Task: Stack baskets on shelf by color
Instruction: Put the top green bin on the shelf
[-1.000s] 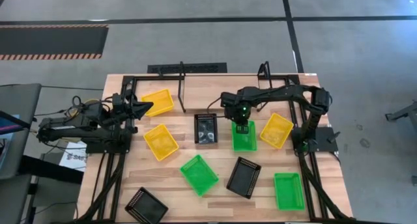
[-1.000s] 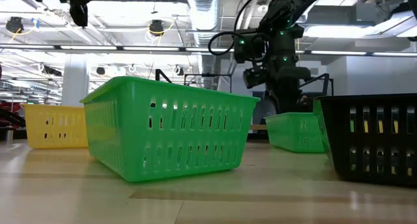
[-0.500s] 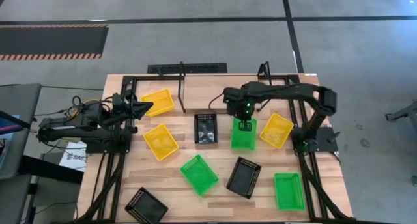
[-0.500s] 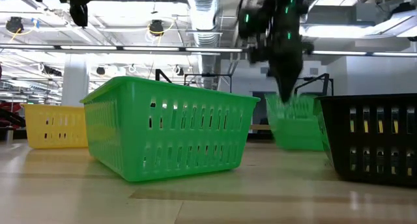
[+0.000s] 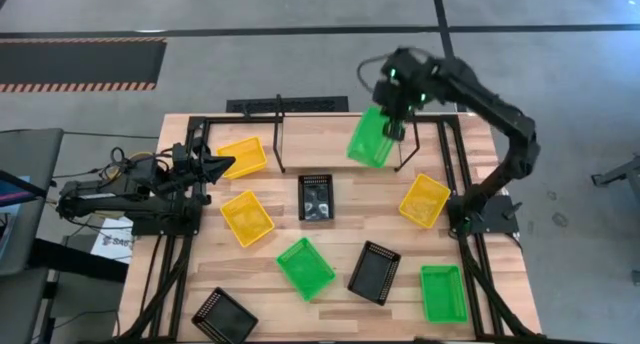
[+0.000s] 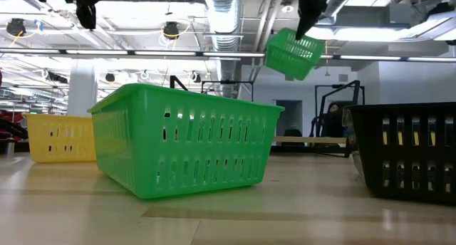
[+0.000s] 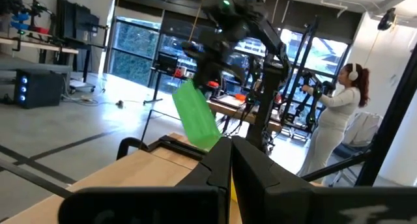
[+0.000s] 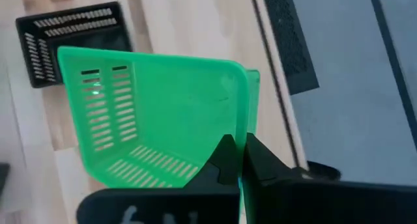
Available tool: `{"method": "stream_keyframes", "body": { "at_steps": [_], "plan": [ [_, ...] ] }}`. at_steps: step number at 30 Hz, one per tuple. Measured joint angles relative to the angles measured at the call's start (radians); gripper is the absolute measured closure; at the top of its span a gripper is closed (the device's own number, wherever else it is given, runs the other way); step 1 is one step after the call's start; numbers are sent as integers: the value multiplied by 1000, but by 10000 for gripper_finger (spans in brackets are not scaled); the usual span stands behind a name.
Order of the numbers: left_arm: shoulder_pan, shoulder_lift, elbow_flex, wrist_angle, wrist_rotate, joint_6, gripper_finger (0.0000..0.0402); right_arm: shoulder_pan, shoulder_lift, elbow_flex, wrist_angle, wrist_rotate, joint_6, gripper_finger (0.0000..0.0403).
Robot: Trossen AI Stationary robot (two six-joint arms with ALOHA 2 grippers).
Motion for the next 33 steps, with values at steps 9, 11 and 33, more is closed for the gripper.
{"method": "stream_keyframes", "body": {
  "at_steps": [9,11,33],
  "plan": [
    [0,0,0,-1,-4,-4,401,-202,224,227,-71,-271,-205,400],
    [0,0,0,-9,-20,-5,401,-214,275,230,-84,-279,-220,400],
    [0,0,0,-69,-49,-8,401,-244,565,225,-214,-168,-321,401]
  ]
}}
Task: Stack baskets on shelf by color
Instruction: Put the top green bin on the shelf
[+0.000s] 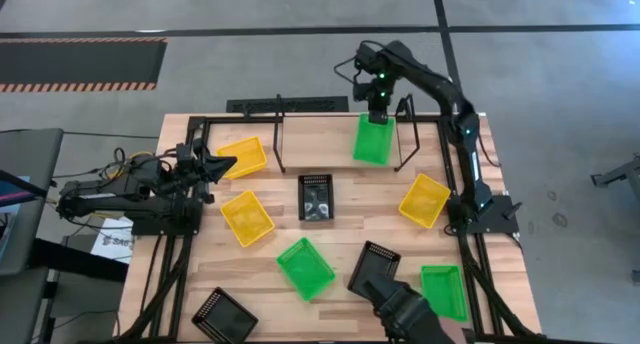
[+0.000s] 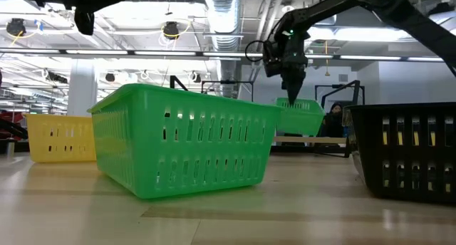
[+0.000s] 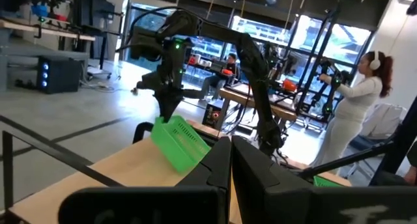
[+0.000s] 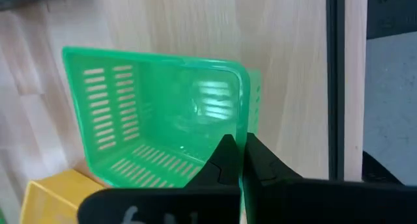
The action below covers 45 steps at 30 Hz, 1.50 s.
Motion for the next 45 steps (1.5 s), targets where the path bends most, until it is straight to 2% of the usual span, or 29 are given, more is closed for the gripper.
{"method": "stream_keyframes", "body": {
  "at_steps": [14,19,27,34,37,40,45],
  "plan": [
    [0,0,0,-28,8,10,401,-10,3,-114,39,35,-32,401],
    [0,0,0,-34,6,10,401,-3,3,-127,75,104,-63,401],
    [0,0,0,-35,6,10,401,2,3,-126,114,111,-76,399],
    [0,0,0,-35,5,5,401,10,3,-126,180,117,-34,329],
    [0,0,0,-35,5,5,401,27,3,-126,212,178,-37,305],
    [0,0,0,-35,4,5,402,44,3,-126,231,229,-38,290],
    [0,0,0,-35,-26,8,401,74,-27,-112,237,242,-29,280]
  ]
}}
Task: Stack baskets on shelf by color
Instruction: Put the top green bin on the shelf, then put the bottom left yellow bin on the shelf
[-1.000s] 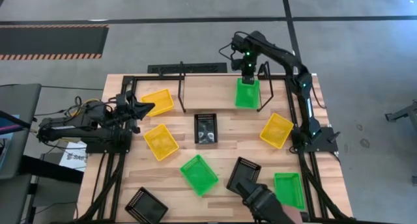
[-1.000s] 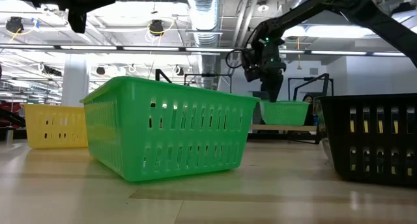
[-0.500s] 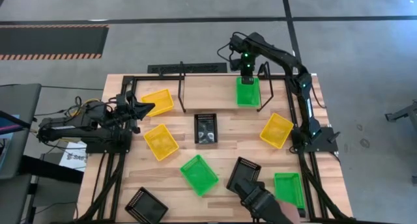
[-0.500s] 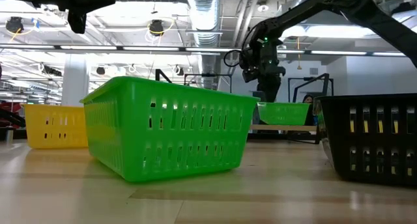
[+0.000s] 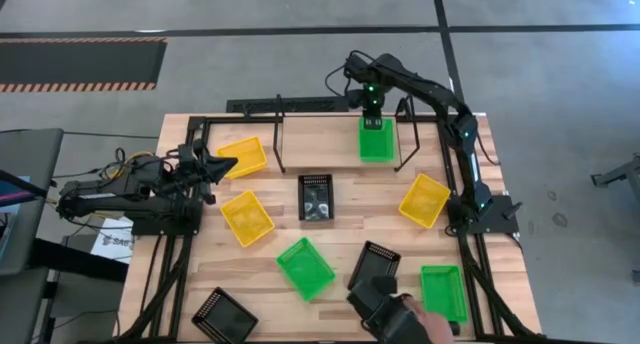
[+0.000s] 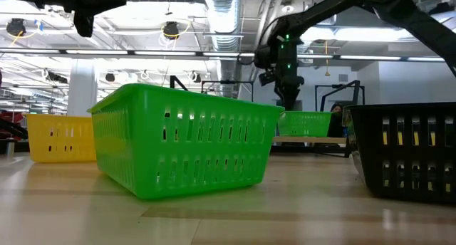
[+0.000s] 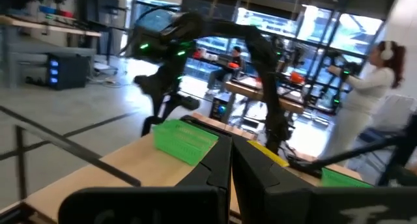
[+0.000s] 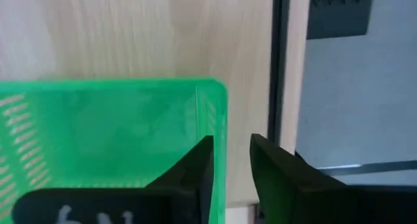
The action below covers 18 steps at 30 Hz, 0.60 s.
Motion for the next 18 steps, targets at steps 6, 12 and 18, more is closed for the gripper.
{"method": "stream_keyframes", "body": {
  "at_steps": [6,12,18],
  "plan": [
    [0,0,0,0,-130,31,401,62,-115,98,27,0,54,282],
    [0,15,0,-71,-294,30,386,179,-298,215,21,-3,172,280],
    [0,106,0,-176,-344,-95,341,353,-501,293,43,-10,305,281]
  ]
}}
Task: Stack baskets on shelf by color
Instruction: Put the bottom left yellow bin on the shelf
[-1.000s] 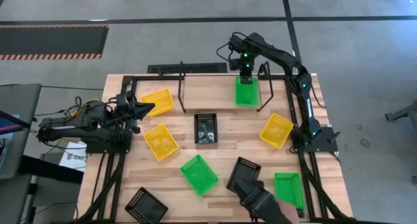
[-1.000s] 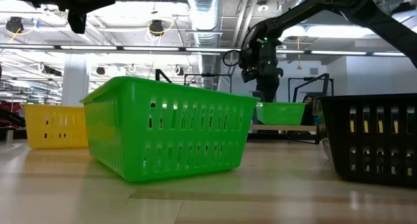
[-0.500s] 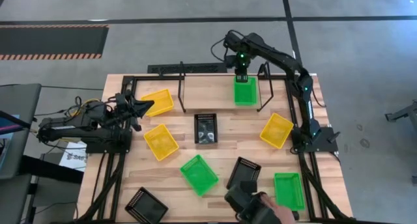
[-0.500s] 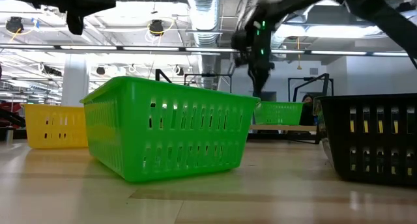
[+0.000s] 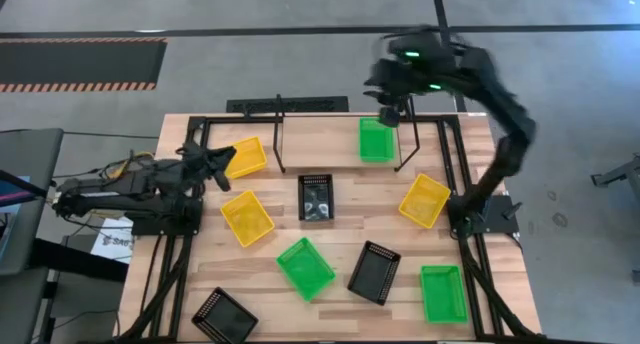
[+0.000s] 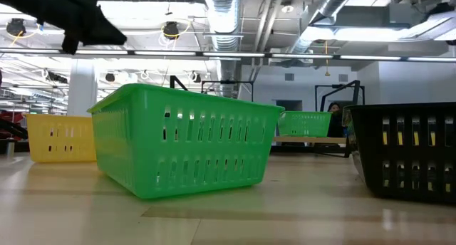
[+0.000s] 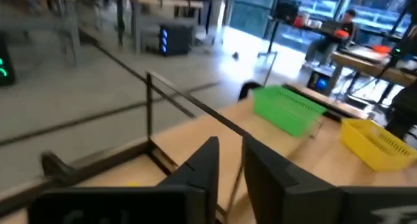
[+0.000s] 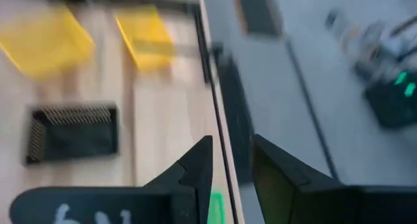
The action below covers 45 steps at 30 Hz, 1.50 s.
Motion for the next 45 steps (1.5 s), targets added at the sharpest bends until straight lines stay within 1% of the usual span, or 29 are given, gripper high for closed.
{"method": "stream_keyframes", "body": {
  "at_steps": [2,3,5,7,9,11,14,16,19,25,28,31,35,39,45],
  "plan": [
    [0,38,0,8,62,-41,324,64,-62,11,17,0,60,281],
    [0,58,0,17,109,-68,316,97,-93,7,30,0,97,280],
    [0,95,0,46,247,-122,303,162,-149,5,52,-1,158,280],
    [0,122,0,65,415,-174,296,222,-195,5,63,-1,203,280],
    [-1,157,0,65,539,-250,296,272,-232,5,71,-1,242,280],
    [-7,198,0,65,625,-288,302,313,-257,5,73,-1,276,280],
    [-25,267,18,48,691,-292,316,363,-274,4,72,-1,311,280],
    [-39,319,67,22,699,-275,325,388,-277,4,73,-1,321,280],
    [-65,427,192,-99,688,-204,330,417,-273,4,74,-1,324,280],
    [-104,706,539,-528,571,14,330,447,-239,3,71,0,317,280],
    [-104,847,679,-677,571,100,330,448,-233,3,65,-1,315,280],
    [-106,976,776,-803,604,204,330,448,-225,4,54,-1,315,280],
    [-117,1118,862,-929,612,362,330,448,-222,4,36,-1,315,280],
    [-121,1230,887,-1026,613,494,331,447,-223,4,34,-27,320,280],
    [-128,1318,881,-1032,622,596,331,447,-223,4,35,-29,320,280]
  ]
}}
